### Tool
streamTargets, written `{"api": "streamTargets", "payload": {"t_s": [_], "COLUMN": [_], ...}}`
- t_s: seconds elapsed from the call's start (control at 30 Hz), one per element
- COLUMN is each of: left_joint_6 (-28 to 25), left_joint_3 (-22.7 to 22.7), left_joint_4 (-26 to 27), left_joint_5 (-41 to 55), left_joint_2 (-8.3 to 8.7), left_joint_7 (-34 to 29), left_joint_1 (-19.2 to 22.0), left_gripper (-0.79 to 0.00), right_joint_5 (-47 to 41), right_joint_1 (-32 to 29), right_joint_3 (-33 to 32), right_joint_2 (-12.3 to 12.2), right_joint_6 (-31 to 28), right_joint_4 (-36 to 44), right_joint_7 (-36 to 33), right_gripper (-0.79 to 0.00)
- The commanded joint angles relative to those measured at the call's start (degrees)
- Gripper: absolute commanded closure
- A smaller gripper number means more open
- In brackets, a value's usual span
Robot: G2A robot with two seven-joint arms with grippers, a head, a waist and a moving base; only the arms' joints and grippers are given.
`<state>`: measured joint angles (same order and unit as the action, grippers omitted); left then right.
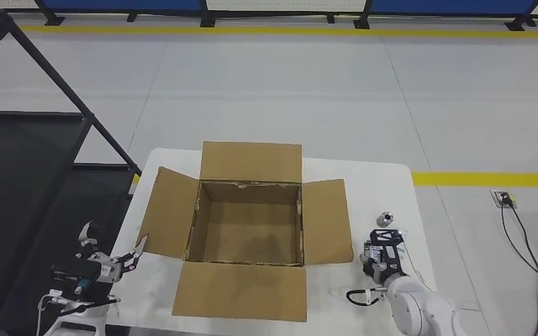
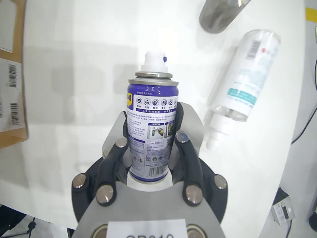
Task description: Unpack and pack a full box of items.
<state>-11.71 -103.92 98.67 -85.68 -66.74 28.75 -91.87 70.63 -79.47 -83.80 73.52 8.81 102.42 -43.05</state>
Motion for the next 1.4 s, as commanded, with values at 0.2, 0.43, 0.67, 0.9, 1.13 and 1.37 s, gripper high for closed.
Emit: {"api": "streamTargets", "payload": {"t_s": [0.2, 0.43, 0.67, 0.9, 1.13, 1.37], "left_joint_6": [0.2, 0.6, 0.1, -1.0, -2.0, -3.3], "left_joint_3": [-0.2, -1.4, -2.6, -2.6, -4.4, -6.2], "left_joint_4": [0.2, 0.6, -0.9, -1.8, -2.6, -4.1], "left_joint_5": [0.6, 2.3, 4.7, 4.8, 6.5, 7.4], "left_joint_2": [-0.07, -0.19, -0.27, -0.31, -0.31, -0.19], "left_joint_7": [0.5, 2.3, 2.9, 4.2, 5.9, 6.7], "left_joint_1": [-0.5, -2.1, -2.7, -2.9, -4.2, -4.3], "left_gripper": [-0.785, -0.785, -0.785, -0.785, -0.785, -0.785], "right_joint_5": [-2.7, -10.5, -11.8, -8.1, -15.0, -19.7], "right_joint_1": [-6.0, -7.8, 4.3, 28.9, 47.1, 56.4], "right_joint_3": [0.1, 1.4, 10.5, 30.3, 43.4, 52.2], "right_joint_2": [0.5, 0.7, 1.2, 5.2, 11.9, 19.0], "right_joint_6": [2.4, -6.5, -9.3, 0.4, 6.3, 7.2], "right_joint_4": [13.3, 22.6, 19.5, -1.6, -28.2, -49.2], "right_joint_7": [14.8, 24.1, 12.0, -1.6, -7.1, -8.8], "right_gripper": [0.0, 0.0, 0.0, 0.0, 0.0, -0.182]}}
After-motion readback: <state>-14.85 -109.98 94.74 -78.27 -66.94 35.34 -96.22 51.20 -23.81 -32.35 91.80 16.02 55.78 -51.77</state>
